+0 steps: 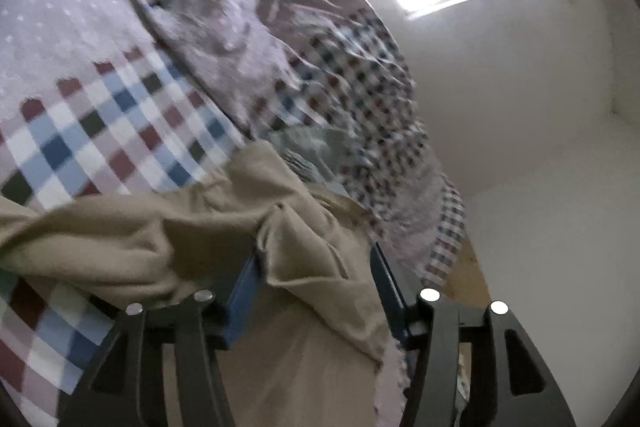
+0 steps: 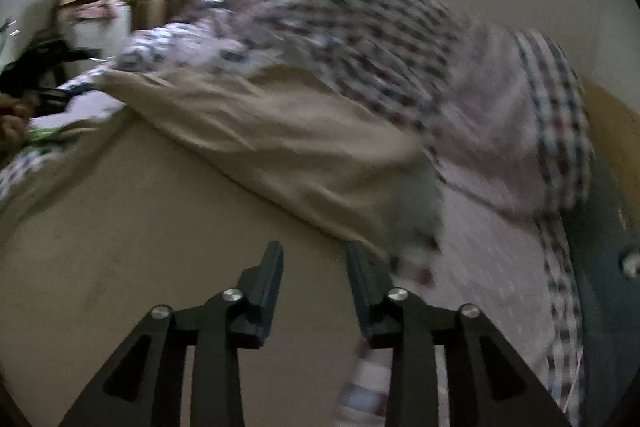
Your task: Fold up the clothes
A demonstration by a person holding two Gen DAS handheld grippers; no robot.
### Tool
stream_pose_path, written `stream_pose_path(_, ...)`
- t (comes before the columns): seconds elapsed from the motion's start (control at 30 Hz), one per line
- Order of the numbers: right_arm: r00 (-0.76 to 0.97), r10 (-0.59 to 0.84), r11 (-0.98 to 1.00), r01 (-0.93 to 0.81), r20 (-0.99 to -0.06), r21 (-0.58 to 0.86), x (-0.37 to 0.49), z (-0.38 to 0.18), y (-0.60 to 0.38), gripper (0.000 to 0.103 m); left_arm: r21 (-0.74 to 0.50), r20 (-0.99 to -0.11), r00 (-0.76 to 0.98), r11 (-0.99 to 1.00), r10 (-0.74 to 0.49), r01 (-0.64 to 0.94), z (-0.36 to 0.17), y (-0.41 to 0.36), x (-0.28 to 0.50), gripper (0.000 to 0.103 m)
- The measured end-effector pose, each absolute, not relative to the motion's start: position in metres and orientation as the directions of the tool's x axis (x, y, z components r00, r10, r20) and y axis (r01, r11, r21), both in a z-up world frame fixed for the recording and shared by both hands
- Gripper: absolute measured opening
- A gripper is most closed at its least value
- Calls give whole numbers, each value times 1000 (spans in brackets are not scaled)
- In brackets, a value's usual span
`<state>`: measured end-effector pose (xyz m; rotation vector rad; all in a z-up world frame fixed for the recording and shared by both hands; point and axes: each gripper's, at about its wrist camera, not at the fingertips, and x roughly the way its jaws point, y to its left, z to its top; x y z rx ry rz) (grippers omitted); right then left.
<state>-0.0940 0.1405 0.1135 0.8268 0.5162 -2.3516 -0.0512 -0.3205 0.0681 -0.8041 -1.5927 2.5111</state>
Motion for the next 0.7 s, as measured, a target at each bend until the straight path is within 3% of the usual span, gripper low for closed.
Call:
stream_pose_path(0.1,-626,-472,-699,695,-621,-169,-74,137,102,42,-866,-387,-852,-457,353,204,66,-317,-54,58)
stream_pose_path(0.13,-621,-495,-680,712,-608,-173,-68,144,89,43,-868,-385,-848,-454,364,199,65,-316,-54,48)
stream_pose_path(0.17,-613,-505,-656,730,-608,-191,-65,144,74,43,-871,-382,-845,-452,375,194,64,-315,-55,21)
stream_pose_path(0.23,-597,-524,-606,763,-608,-226,-59,145,44,43,-876,-380,-835,-446,398,185,66,-313,-55,2)
stream_pose_path(0.47,-531,-584,-410,846,-614,-342,-38,147,-62,44,-884,-333,-815,-457,474,96,89,-311,-44,2)
stream_pose_path(0.7,-494,-589,-238,862,-639,-447,-30,140,-153,43,-921,-281,-807,-381,520,75,70,-319,-40,2)
